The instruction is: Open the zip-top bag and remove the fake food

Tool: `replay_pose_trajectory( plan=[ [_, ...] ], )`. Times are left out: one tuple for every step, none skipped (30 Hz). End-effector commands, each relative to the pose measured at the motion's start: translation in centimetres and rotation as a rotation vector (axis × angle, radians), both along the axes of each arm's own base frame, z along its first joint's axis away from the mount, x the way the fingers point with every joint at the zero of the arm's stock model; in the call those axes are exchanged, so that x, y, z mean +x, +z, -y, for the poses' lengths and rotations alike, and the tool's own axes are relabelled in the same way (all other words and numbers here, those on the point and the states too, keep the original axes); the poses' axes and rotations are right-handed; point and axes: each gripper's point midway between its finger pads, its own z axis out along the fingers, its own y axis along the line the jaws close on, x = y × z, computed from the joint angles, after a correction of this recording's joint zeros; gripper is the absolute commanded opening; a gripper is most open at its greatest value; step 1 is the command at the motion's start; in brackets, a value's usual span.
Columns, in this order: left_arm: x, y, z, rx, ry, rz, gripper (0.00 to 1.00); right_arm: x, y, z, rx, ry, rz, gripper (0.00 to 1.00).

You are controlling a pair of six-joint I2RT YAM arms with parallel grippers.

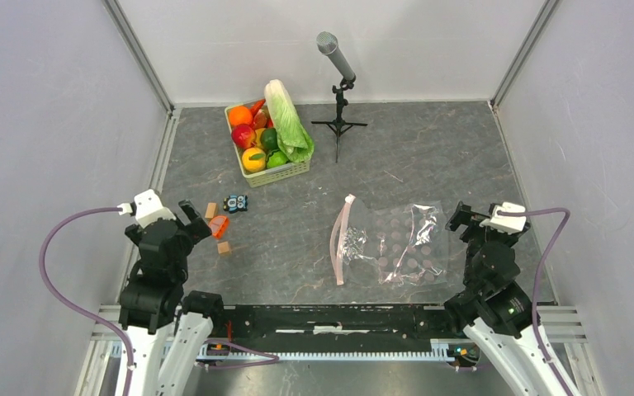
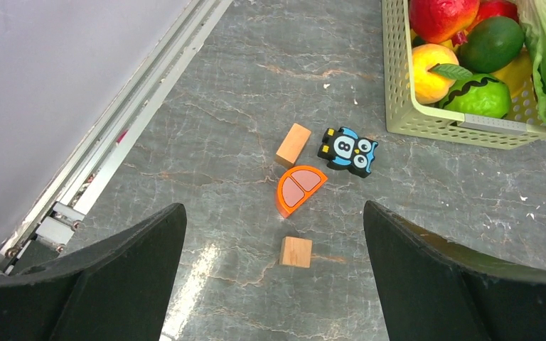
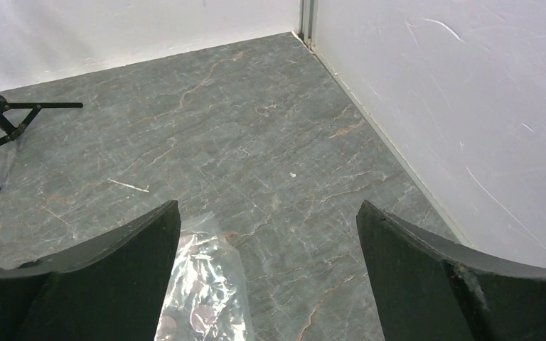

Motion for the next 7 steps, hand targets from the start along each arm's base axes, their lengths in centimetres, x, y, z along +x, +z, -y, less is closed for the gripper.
replay_pose_trajectory(
  plan=[
    [0.50,0.95,-0.24,-0.009,0.026,0.047,1.00,0.01,0.55,0.33,0.006,-0.023,0.016,0.98],
    [0.51,0.94,-0.26,-0.009,0.028,0.047,1.00,0.06,0.52,0.26,0.003,-0.019,0.015,0.98],
    [0.55,0.90,-0.24,-0.009,0.027,0.044,1.00,0.14,0.56,0.18,0.001,-0.015,0.015,0.98],
    [0.59,0.88,-0.22,-0.010,0.026,0.044,1.00,0.23,0.47,0.08,-0.002,-0.011,0.011,0.98],
    [0.65,0.90,-0.20,-0.011,0.026,0.044,1.00,0.29,0.42,0.03,-0.007,-0.009,0.005,0.98],
    [0.72,0.81,-0.17,-0.010,0.024,0.041,1.00,0.35,0.34,-0.02,-0.011,-0.007,-0.001,0.98],
    [0.77,0.82,-0.15,-0.010,0.023,0.041,1.00,0.40,0.28,-0.06,-0.014,-0.006,-0.005,0.98]
  ],
)
